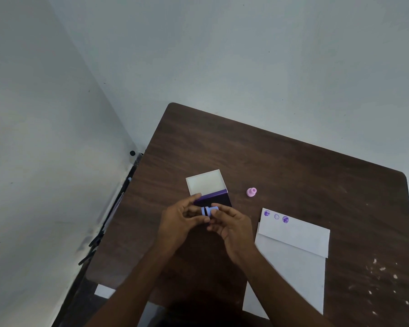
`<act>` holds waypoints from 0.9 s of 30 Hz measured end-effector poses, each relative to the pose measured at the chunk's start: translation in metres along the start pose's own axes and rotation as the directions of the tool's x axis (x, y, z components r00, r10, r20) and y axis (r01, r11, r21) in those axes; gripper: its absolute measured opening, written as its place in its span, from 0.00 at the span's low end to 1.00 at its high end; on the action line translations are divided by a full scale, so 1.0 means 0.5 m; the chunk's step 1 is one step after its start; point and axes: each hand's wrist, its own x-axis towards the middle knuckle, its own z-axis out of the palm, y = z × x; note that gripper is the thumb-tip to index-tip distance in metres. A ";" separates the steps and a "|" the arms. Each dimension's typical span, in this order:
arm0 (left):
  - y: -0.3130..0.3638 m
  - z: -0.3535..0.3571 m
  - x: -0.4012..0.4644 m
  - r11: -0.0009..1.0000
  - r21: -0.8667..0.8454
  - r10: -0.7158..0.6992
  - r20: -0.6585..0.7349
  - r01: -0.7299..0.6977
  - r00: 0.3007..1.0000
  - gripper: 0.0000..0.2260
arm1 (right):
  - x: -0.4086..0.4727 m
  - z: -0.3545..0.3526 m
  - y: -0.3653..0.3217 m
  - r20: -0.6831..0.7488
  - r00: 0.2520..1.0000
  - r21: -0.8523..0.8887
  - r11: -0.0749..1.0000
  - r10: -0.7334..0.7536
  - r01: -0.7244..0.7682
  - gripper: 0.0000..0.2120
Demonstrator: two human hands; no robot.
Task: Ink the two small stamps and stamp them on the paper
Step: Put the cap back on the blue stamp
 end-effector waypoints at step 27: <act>0.006 0.009 0.009 0.994 0.028 -0.106 -0.020 0.106 0.994 0.11 | 0.021 -0.001 -0.005 0.018 1.000 -0.070 0.998 0.004 -0.003 0.08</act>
